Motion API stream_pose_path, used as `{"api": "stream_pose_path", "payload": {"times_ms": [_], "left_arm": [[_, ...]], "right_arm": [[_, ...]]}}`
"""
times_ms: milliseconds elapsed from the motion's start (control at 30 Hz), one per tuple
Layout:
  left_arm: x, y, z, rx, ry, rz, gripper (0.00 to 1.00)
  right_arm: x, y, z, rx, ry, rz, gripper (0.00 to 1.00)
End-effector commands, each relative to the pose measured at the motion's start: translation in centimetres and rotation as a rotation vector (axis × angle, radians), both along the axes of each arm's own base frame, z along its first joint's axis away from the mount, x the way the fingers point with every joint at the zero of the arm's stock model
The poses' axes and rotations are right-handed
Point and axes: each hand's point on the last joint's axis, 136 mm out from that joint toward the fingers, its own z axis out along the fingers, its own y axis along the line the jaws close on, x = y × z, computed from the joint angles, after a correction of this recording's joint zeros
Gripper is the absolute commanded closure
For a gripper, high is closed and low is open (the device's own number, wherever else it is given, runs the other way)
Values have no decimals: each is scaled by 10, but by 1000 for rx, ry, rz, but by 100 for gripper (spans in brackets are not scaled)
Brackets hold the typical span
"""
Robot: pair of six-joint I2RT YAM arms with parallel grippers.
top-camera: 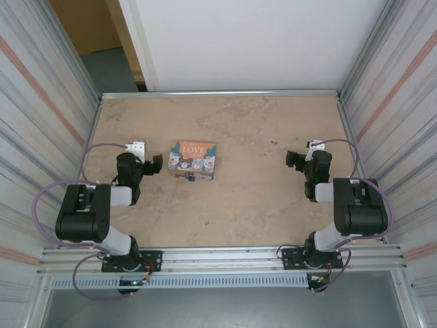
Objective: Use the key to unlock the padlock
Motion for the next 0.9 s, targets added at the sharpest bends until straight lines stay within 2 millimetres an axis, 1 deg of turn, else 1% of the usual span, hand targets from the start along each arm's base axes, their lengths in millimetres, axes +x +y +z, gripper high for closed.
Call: {"api": "stream_pose_path", "payload": {"times_ms": [0,133,233,300,467,567,667,700,767,867], "left_arm": [[7,1,9,14,-24,-6,1],[6,0,10,1,-30,-20,1],[6,-6,10,-5,-30,-59,1],[5,-10,14,-6,-41,-80,1],[-2,-8,38,32,-57,-44,1],[-6,-15,56,72,-61,-41,1],[-11,-20,73,-10,-27,-36,1],[-13,-23,79,-48,-12,-32,1],[-17,-24,85,-128,23,-8,1],[-28,-32,84,-268,131,6,1]], "right_arm": [[6,-3,6,-3,-13,-13,1],[5,-2,7,3,-19,-5,1],[5,-1,8,4,-18,1,1],[4,-2,12,4,-24,-3,1],[-4,-6,36,2,-51,-26,1],[-8,-4,52,27,-23,-29,1],[-14,-2,62,122,56,-68,1],[-15,2,64,178,87,-69,1],[-18,19,68,286,140,-35,1],[-22,57,71,432,202,45,1]]}}
